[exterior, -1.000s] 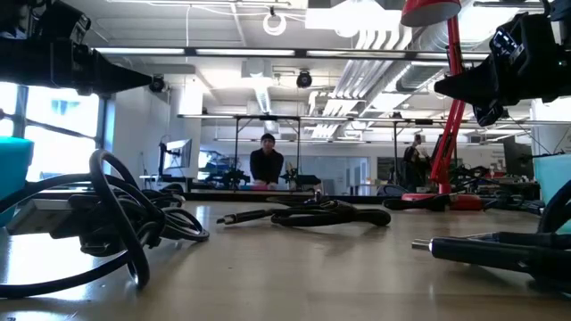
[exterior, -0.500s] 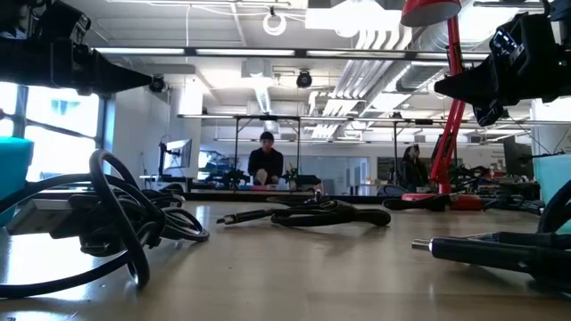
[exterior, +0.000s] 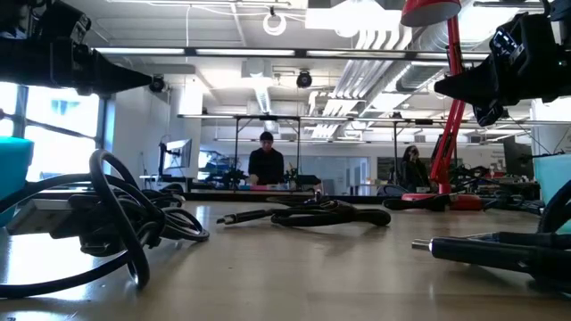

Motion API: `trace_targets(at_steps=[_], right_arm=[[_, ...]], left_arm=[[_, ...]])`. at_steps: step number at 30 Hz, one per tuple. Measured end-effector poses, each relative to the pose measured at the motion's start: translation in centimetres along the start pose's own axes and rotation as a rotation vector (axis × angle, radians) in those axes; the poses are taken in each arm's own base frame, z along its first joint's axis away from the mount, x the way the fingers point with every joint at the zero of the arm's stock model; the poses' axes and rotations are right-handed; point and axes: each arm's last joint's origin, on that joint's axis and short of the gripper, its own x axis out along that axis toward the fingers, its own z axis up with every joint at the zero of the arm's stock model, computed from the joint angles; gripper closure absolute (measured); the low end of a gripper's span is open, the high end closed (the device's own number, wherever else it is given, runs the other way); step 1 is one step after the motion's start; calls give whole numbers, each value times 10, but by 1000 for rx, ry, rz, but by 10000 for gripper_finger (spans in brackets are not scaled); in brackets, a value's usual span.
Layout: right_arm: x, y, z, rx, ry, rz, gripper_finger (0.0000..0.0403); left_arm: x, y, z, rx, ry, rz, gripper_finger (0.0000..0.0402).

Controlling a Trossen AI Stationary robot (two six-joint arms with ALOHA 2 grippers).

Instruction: Pick & Place USB Port

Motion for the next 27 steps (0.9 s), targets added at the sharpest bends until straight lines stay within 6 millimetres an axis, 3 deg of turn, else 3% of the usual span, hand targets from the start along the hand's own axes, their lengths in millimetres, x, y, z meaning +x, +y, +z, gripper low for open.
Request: trace_targets(at_steps=[8, 13, 20, 23, 27], right_arm=[[0, 0, 4, -10, -45, -25, 400], [-1, 1, 14, 149, -144, 0, 400], [-2, 3, 21, 183, -213, 29, 400], [-5, 4, 35, 152, -293, 56, 401], [-10, 16, 86, 0, -301, 97, 402]], left_arm=[[0, 0, 0, -13, 1, 3, 401], [0, 1, 0, 107, 8, 22, 401], [0, 1, 0, 134, 10, 36, 401], [0, 1, 0, 120, 10, 36, 401], [0, 0, 0, 98, 3, 15, 401]])
